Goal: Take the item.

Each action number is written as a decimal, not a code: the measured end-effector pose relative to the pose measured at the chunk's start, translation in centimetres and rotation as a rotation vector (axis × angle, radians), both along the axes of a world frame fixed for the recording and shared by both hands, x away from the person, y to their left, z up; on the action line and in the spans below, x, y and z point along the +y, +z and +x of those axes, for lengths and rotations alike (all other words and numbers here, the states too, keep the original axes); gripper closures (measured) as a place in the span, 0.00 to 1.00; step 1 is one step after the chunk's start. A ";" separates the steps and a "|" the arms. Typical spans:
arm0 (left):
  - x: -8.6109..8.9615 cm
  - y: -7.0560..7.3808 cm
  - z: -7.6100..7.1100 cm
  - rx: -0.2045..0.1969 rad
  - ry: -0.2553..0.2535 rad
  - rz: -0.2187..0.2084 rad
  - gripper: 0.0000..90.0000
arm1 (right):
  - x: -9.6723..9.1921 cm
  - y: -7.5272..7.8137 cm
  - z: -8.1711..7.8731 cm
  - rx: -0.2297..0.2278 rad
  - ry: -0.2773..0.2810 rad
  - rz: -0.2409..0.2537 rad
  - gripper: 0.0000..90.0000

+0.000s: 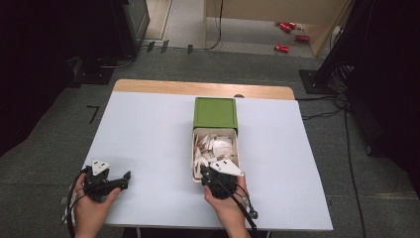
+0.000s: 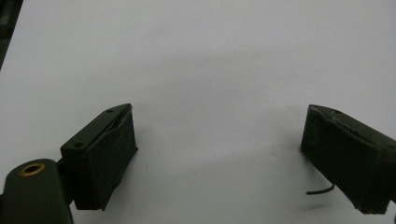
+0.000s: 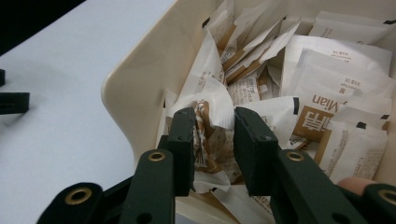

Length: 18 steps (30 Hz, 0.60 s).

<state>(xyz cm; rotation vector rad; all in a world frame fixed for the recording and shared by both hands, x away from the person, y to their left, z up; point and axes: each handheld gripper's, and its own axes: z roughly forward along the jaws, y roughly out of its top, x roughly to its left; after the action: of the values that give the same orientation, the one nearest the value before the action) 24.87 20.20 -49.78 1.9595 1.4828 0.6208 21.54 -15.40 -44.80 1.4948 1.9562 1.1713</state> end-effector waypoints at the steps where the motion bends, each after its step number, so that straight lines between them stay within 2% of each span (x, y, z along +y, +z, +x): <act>1: 0.0 0.0 0.0 0.000 0.000 0.000 0.12 | 0.1 -0.1 0.0 -0.002 0.001 -0.001 0.80; 10: 0.0 0.0 0.0 0.000 0.000 0.000 0.12 | -0.2 -0.4 -0.1 -0.022 0.001 0.022 0.86; 12: 0.0 0.0 0.0 0.000 0.000 0.000 0.12 | -0.5 -0.2 -0.1 -0.029 0.000 0.042 0.86; 18: 0.0 0.0 0.0 0.000 0.000 0.000 0.12 | -1.5 0.5 -0.2 -0.059 -0.016 0.057 0.86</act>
<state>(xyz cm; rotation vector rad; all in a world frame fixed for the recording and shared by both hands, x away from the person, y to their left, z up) 24.88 20.20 -49.78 1.9597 1.4824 0.6209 21.32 -16.92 -44.28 1.4844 1.8833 1.2598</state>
